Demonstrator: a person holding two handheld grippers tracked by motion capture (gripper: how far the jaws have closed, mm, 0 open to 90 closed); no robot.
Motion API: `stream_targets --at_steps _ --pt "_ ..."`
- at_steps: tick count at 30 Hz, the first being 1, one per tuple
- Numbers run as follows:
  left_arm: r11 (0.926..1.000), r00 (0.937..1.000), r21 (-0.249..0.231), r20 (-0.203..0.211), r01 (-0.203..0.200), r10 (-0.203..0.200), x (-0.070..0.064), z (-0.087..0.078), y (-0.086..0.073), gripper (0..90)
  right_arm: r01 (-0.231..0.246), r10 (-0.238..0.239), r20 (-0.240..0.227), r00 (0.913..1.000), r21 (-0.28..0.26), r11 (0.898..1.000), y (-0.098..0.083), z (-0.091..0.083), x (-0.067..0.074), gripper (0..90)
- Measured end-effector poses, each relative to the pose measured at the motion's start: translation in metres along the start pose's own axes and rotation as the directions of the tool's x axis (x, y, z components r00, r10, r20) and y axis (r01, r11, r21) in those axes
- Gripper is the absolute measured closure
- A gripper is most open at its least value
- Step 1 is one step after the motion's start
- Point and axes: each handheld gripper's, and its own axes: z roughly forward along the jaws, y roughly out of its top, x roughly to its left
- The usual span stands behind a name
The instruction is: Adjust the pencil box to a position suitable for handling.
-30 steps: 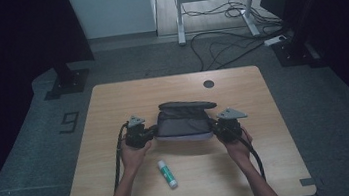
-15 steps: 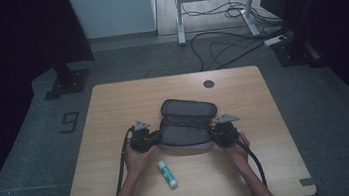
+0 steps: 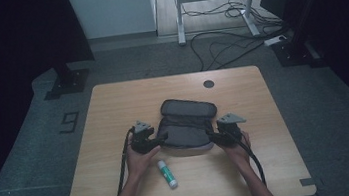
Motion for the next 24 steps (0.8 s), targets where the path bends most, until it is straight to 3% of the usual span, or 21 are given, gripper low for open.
stream_targets --at_steps 7,14,17,24 --pt "0.9999 0.9999 0.012 0.004 -0.01 0.01 0.01 -0.011 -0.003 30.6 0.017 -0.018 -0.025 0.9995 -0.038 0.999 0.002 -0.012 0.006 37.5" --pt "0.9994 0.9995 0.017 -0.007 -0.03 0.03 0.009 -0.023 -0.004 30.0 0.051 -0.054 -0.042 0.9977 -0.069 0.996 0.004 -0.025 0.018 36.2" --pt "0.9993 0.9993 0.009 -0.014 -0.036 0.036 0.008 -0.033 -0.005 30.0 0.057 -0.065 -0.079 0.9948 -0.095 0.994 0.003 -0.04 0.024 37.5" --pt "0.9997 0.9991 0.005 -0.034 -0.024 0.025 0.009 -0.048 -0.01 29.0 0.083 -0.097 -0.149 0.9841 -0.096 0.992 0.002 -0.047 0.042 37.3"
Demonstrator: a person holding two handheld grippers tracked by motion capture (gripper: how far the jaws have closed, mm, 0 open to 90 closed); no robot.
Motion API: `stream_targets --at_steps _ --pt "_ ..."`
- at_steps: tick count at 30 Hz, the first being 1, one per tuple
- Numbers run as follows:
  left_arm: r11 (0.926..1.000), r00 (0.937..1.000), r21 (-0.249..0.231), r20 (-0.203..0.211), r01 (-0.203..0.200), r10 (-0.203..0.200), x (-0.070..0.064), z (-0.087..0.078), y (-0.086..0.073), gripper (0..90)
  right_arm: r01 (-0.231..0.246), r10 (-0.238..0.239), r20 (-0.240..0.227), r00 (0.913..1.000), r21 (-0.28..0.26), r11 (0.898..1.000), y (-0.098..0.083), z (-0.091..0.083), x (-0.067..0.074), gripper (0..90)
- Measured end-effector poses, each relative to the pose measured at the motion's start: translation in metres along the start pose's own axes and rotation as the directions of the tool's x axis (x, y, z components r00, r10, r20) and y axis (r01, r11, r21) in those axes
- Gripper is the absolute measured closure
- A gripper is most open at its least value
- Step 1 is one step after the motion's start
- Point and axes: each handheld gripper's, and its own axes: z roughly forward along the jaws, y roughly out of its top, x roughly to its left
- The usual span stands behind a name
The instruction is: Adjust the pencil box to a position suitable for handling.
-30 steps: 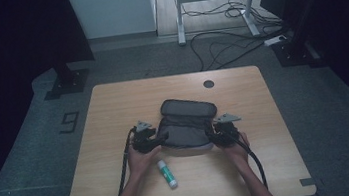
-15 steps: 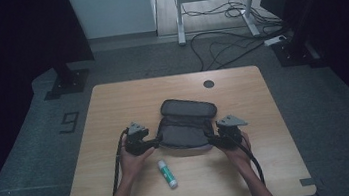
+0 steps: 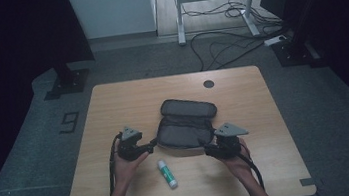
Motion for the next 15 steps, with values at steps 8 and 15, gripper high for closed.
stream_targets --at_steps 8,15 --pt "0.9997 0.9995 0.013 -0.023 0.021 -0.02 0.017 -0.018 -0.021 28.9 0.042 -0.039 -0.074 0.9965 0.039 0.998 -0.002 0.009 0.023 37.4" --pt "0.9994 0.9984 0.01 -0.048 0.032 -0.031 0.031 -0.024 -0.027 29.0 0.081 -0.072 -0.144 0.987 0.06 0.995 -0.005 0.019 0.05 37.3"
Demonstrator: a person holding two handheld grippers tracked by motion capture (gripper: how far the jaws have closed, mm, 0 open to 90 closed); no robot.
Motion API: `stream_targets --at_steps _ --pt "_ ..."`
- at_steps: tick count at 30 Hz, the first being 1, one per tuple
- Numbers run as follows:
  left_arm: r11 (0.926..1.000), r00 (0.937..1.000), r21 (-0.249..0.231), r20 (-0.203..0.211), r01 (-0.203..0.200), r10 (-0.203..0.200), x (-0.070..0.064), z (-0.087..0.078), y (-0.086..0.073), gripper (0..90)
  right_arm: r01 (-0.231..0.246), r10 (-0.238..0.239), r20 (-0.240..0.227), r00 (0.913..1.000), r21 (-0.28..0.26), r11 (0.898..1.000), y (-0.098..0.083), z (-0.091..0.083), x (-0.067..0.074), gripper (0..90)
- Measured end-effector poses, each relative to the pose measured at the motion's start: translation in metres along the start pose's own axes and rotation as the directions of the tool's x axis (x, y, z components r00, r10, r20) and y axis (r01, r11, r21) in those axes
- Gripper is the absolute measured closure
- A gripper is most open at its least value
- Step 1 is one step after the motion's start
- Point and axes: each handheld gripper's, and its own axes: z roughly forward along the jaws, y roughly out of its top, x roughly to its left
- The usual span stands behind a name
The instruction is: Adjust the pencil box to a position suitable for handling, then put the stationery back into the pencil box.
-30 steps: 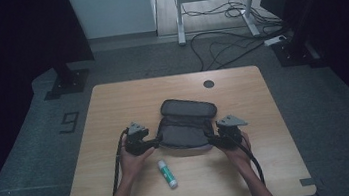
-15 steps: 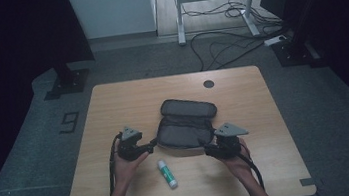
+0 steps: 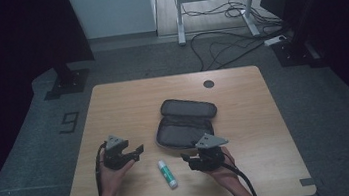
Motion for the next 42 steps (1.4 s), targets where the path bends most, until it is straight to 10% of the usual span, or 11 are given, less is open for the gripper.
stream_targets --at_steps 12,42 --pt "0.9992 0.999 0.033 -0.039 0.023 -0.022 0.019 0.002 -0.008 29.0 0.018 -0.013 -0.086 0.9962 0.056 0.998 -0.011 0.024 0.029 37.4" --pt "0.9973 0.9993 0.073 -0.038 0.009 -0.006 0.015 0.01 -0.012 29.0 0.07 -0.052 -0.151 0.9871 0.113 0.991 -0.017 0.051 0.066 37.6"
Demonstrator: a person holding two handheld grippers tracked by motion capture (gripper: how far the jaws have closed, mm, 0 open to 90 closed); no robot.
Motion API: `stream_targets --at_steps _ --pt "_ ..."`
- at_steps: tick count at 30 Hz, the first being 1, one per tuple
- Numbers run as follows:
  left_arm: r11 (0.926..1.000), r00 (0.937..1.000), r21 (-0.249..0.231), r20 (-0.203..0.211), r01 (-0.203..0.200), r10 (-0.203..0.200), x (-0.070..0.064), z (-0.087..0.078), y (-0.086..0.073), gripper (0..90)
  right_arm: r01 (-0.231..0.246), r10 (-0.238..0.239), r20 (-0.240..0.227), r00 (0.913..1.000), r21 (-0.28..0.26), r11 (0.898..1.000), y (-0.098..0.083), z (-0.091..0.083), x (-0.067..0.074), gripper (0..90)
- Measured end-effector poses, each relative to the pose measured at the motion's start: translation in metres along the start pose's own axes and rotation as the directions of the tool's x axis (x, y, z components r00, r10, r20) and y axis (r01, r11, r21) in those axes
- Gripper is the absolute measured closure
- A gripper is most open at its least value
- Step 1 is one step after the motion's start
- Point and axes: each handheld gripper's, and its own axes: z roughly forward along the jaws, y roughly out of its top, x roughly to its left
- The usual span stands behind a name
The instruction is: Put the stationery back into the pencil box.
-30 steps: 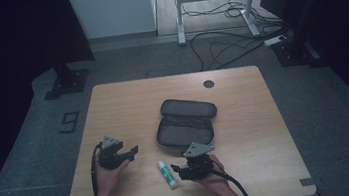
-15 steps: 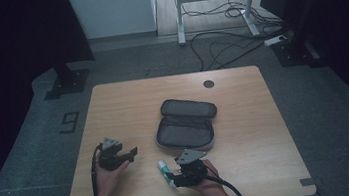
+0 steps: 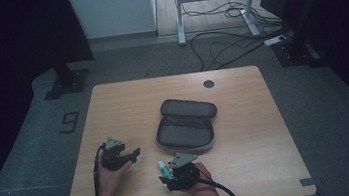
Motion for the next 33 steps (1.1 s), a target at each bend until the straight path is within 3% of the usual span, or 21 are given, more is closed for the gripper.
stream_targets --at_steps 7,12,17,19,22,33 --pt "0.9999 1.0 0.017 0.002 -0.002 0.002 -0.001 0.004 -0.001 29.0 0.006 -0.006 0.01 0.9999 0.028 1.0 -0.001 0.011 0.003 38.2" --pt "0.9999 1.0 0.017 0.001 -0.001 0.001 -0.002 0.004 -0.001 29.0 0.023 -0.027 0.063 0.9977 0.065 0.998 -0.004 0.019 0.004 42.8" --pt "0.9997 1.0 0.025 -0.006 0.007 -0.007 -0.001 0.005 -0.001 29.4 0.036 -0.042 0.082 0.9957 0.076 0.996 -0.006 0.02 0.004 49.2" --pt "0.9996 1.0 0.028 -0.006 0.007 -0.007 0.0 0.005 -0.001 29.4 0.037 -0.043 0.082 0.9957 0.077 0.996 -0.006 0.02 0.004 50.8" --pt "0.9996 1.0 0.028 -0.002 0.009 -0.009 0.0 0.005 -0.001 29.4 0.036 -0.042 0.078 0.9961 0.08 0.996 -0.006 0.017 0.001 64.0" --pt "0.9996 0.9998 0.023 0.003 0.018 -0.018 0.002 0.004 -0.001 29.5 0.028 -0.032 0.055 0.998 0.074 0.997 -0.004 0.011 -0.006 64.9"
